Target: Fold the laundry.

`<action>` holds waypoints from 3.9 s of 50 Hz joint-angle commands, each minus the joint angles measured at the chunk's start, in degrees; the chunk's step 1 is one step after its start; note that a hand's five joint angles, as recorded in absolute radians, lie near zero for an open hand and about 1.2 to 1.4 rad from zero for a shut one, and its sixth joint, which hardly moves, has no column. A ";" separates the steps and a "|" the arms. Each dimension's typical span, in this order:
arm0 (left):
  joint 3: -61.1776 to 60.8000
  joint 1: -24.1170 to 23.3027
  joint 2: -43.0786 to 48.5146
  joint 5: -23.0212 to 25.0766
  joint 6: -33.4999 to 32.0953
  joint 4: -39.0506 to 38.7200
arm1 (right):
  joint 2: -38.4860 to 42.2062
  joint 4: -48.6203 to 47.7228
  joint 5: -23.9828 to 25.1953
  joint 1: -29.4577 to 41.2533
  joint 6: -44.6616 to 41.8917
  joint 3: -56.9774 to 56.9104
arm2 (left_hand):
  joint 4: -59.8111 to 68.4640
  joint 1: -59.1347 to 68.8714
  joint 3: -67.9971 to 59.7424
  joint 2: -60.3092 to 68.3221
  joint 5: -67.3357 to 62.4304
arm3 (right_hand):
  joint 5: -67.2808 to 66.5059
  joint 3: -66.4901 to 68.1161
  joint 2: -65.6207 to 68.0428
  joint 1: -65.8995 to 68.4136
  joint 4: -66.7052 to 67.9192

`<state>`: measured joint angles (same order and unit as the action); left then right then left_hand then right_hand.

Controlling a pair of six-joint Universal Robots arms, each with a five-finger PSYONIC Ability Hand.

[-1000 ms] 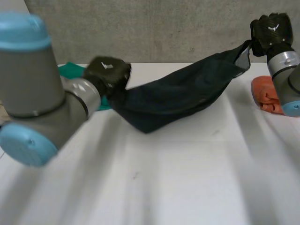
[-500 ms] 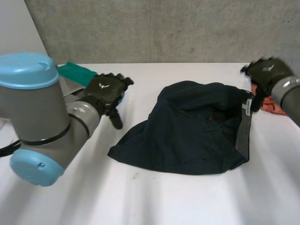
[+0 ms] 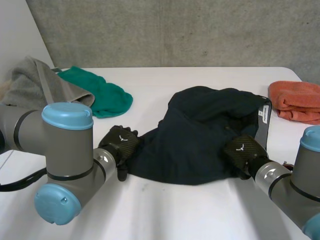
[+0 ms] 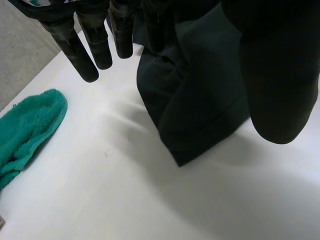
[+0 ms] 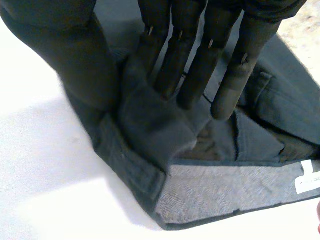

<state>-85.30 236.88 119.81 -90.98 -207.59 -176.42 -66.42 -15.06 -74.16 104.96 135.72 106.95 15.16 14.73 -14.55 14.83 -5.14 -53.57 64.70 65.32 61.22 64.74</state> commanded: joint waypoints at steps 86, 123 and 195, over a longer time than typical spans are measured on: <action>22.92 9.83 -9.60 1.42 9.66 -18.79 | 3.84 0.74 -15.32 12.03 17.73 -47.46 | 64.84 65.27 -65.45 65.17 -64.86 | -16.43 15.30 14.68 18.78 15.26; -10.59 0.60 -19.00 3.70 1.22 20.15 | -11.10 43.02 -7.84 4.47 -10.74 -8.24 | 2.60 3.03 -3.21 2.93 -2.62 | -16.43 15.30 14.68 18.78 15.26; 37.95 2.62 20.22 -6.66 -25.16 0.64 | -9.87 28.16 -9.60 7.98 -2.75 -4.38 | -5.16 -4.73 4.55 -4.83 5.14 | -16.43 15.30 14.68 18.78 15.26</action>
<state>-39.80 239.16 147.37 -99.57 -236.41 -171.52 -76.30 13.79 -83.69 112.39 131.39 102.45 19.64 14.47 -20.47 19.58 -10.04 -58.44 68.25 67.57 64.67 68.60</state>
